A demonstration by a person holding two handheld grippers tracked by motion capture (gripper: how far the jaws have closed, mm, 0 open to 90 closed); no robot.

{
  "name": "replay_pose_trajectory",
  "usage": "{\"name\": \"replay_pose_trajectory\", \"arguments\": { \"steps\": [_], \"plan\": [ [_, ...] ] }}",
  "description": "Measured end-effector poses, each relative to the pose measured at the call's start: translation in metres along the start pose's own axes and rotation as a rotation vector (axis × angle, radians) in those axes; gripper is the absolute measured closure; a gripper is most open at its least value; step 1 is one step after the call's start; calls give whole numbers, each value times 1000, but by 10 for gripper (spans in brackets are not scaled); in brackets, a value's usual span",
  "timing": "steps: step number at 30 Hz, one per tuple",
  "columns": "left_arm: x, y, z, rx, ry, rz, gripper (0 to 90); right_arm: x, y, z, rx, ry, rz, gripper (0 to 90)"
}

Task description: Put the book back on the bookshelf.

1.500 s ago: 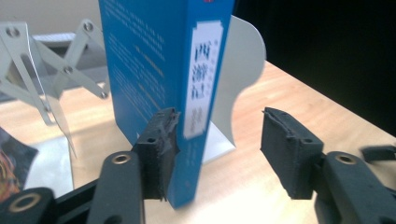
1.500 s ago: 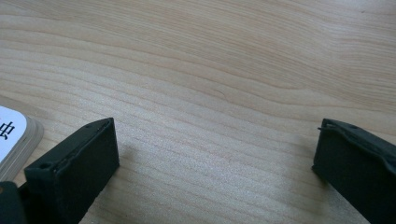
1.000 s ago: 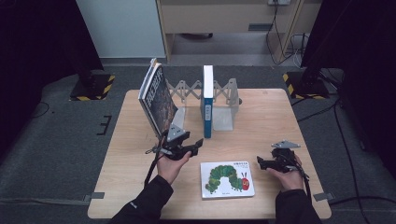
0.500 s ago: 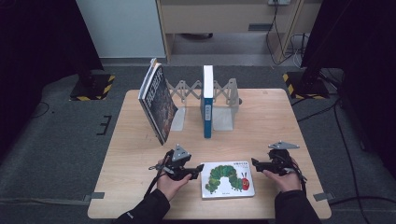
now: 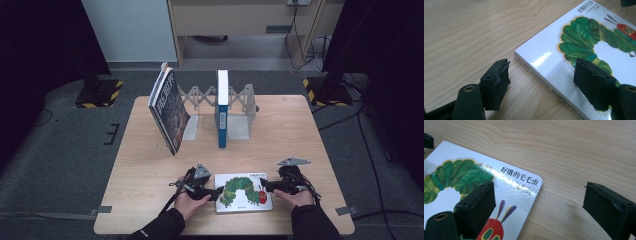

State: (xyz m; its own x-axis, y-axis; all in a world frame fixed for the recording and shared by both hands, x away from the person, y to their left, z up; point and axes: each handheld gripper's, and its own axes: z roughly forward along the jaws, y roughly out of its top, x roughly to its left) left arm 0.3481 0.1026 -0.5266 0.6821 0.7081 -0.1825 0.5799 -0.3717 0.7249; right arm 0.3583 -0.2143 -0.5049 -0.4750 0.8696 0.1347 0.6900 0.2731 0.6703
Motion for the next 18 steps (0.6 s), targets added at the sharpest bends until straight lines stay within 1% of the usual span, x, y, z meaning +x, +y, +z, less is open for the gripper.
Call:
{"name": "replay_pose_trajectory", "arguments": {
  "steps": [2, 4, 5, 7, 11, 13, 15, 18],
  "plan": [
    [3, -1, 3, -11, -10, -9, 220, 2, 0, 2, -1, 8, 11, 107],
    [5, -3, 5, -29, -23, -23, 194, 2, -1, 3, 10, 15, 10, 107],
    [6, -4, 7, -43, -27, -15, 184, 3, -1, 5, 17, 17, 15, 107],
    [6, -4, 7, -47, -33, -14, 169, 4, -1, 7, 26, 22, 12, 110],
    [7, -3, 8, -43, -38, -7, 157, 7, -2, 10, 40, 35, 19, 125],
    [5, -3, 9, -37, -40, 2, 124, 9, -3, 11, 49, 43, 30, 142],
    [4, -3, 9, -25, -35, 13, 79, 10, -3, 12, 51, 47, 27, 165],
    [4, -4, 9, -18, -30, 15, 38, 13, -5, 13, 66, 67, 24, 221]
  ]
}}
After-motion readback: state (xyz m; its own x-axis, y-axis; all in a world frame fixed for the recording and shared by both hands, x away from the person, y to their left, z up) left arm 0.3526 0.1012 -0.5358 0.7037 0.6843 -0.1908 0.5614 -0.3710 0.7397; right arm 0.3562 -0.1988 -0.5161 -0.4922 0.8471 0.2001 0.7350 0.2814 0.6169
